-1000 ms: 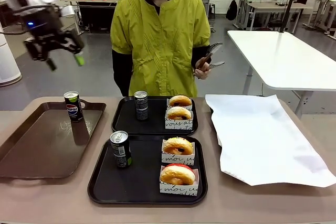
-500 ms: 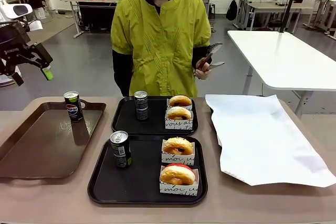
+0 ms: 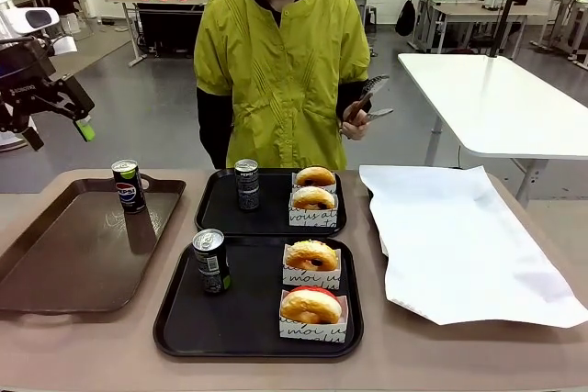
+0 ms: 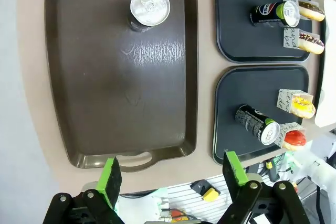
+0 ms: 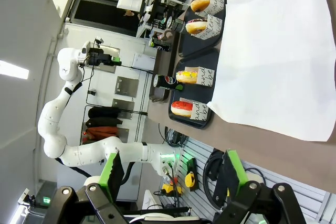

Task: Set up donuts and drinks on trays.
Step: Pick up one Pepsi coke from the Handle tray and place it on the Flat Tray without a Pepsi coke.

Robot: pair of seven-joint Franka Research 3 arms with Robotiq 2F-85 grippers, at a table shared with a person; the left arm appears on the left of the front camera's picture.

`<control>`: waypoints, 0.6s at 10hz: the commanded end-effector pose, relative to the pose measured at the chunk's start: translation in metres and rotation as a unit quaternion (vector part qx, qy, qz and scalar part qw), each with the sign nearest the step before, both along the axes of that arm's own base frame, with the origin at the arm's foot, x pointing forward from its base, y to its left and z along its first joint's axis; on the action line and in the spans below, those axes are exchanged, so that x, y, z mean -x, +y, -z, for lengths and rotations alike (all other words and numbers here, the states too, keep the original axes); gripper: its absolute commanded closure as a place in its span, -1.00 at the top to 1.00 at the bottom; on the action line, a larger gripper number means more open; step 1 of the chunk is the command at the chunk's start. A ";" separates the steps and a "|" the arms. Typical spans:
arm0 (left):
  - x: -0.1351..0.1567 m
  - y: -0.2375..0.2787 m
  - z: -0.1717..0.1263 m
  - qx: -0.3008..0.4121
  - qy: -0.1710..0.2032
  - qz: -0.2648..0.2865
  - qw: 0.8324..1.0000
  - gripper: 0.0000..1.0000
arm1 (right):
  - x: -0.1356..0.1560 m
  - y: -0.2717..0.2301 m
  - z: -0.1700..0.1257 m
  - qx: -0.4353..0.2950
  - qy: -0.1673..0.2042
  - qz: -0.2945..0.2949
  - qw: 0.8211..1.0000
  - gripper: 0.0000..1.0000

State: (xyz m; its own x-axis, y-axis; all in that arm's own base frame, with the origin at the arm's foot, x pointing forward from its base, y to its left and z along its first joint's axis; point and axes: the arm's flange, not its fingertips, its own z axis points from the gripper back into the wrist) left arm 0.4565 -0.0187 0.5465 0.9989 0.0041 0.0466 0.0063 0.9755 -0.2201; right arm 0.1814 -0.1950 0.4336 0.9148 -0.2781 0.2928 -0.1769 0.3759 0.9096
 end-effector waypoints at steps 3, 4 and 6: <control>-0.017 0.086 -0.011 0.294 0.086 -0.016 0.952 1.00 | -0.002 0.000 -0.001 -0.011 -0.014 0.001 1.000 1.00; -0.013 0.121 0.000 0.366 0.093 -0.009 0.926 1.00 | -0.002 0.000 -0.001 -0.011 -0.014 0.001 1.000 1.00; -0.008 0.164 0.025 0.442 0.078 0.020 0.893 1.00 | -0.002 0.000 -0.001 -0.011 -0.014 0.001 1.000 1.00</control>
State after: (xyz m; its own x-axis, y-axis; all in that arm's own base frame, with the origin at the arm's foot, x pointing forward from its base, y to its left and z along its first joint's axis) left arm 0.4495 0.1370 0.5302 0.9957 -0.0236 -0.0894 -0.0664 0.4904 -0.8689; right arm 0.1813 -0.1952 0.4337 0.9146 -0.2786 0.2930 -0.1769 0.3758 0.9096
